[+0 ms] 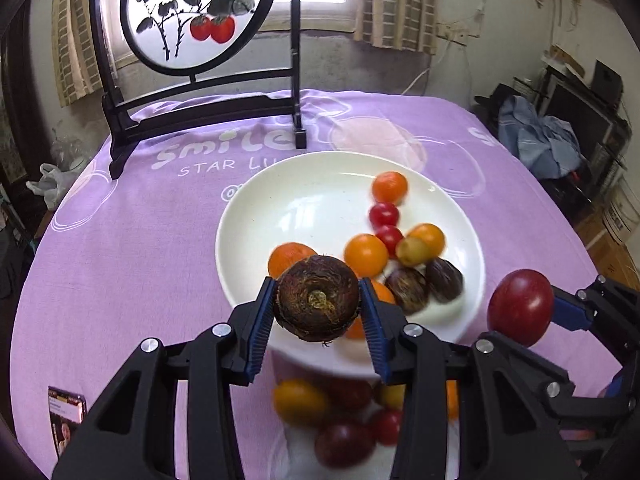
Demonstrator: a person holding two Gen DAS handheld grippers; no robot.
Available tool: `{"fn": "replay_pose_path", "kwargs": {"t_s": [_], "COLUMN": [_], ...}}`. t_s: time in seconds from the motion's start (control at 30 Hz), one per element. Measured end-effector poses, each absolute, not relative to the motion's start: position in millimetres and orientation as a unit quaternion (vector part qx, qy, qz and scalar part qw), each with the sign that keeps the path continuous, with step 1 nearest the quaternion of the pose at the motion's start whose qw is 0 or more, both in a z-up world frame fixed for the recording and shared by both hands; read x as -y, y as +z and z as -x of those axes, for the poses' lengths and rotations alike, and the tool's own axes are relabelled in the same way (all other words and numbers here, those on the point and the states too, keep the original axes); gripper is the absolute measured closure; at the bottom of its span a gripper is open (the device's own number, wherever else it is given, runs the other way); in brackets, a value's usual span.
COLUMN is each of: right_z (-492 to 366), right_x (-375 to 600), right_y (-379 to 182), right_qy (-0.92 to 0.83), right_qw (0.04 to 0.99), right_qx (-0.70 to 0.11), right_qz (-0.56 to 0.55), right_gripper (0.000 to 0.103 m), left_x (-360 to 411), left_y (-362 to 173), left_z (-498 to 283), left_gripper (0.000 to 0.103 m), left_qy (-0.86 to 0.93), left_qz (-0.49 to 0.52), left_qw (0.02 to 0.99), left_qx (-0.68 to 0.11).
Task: Organize fruits
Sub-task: 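Place the dark fruit on the plate with the left tool while the right tool places the dark tomato, then grasp an orange tomato with the right tool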
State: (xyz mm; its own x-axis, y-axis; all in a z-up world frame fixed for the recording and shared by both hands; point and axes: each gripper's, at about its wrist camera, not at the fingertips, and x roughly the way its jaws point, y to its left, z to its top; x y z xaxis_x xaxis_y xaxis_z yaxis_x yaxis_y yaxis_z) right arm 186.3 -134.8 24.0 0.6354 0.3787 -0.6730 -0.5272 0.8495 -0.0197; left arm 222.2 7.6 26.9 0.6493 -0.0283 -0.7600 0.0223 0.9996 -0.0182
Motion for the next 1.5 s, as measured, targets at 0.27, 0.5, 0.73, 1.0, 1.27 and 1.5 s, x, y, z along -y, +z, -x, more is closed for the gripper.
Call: {"fn": "replay_pose_path", "kwargs": {"t_s": [0.27,0.5,0.73,1.0,1.27,1.5], "right_z": [-240.2,-245.5,-221.2,-181.7,-147.1,-130.0], "right_x": [120.9,118.5,129.3,159.0,172.4,159.8], "right_y": [0.2,-6.3,6.7,15.3,4.2,-11.1], "right_qy": [0.211,0.207,0.213,0.209,0.209,0.217], "right_qw": [0.899,0.903,0.908,0.911,0.905,0.891], "right_qx": [-0.371,-0.366,-0.351,-0.346,-0.361,-0.379], "right_qz": [0.095,0.086,0.085,0.077,0.084,0.123], "right_gripper": [0.064,0.038,0.038,0.036,0.036,0.036], "left_x": [-16.0,-17.5,-12.3,-21.0,-33.4,-31.9], "left_y": [-0.2,-4.1,6.5,21.4,20.0,9.4], "left_z": [-272.1,-285.4,-259.3,-207.8,-158.7,-127.2], "left_gripper": [0.062,0.022,0.019,0.015,0.015,0.013], "left_qy": [0.015,0.029,0.015,-0.002,-0.010,-0.019], "left_qz": [0.022,0.046,0.049,0.058,0.060,0.044], "left_qw": [0.897,0.903,0.906,0.911,0.913,0.911], "left_qx": [-0.441,-0.425,-0.421,-0.407,-0.403,-0.410]}}
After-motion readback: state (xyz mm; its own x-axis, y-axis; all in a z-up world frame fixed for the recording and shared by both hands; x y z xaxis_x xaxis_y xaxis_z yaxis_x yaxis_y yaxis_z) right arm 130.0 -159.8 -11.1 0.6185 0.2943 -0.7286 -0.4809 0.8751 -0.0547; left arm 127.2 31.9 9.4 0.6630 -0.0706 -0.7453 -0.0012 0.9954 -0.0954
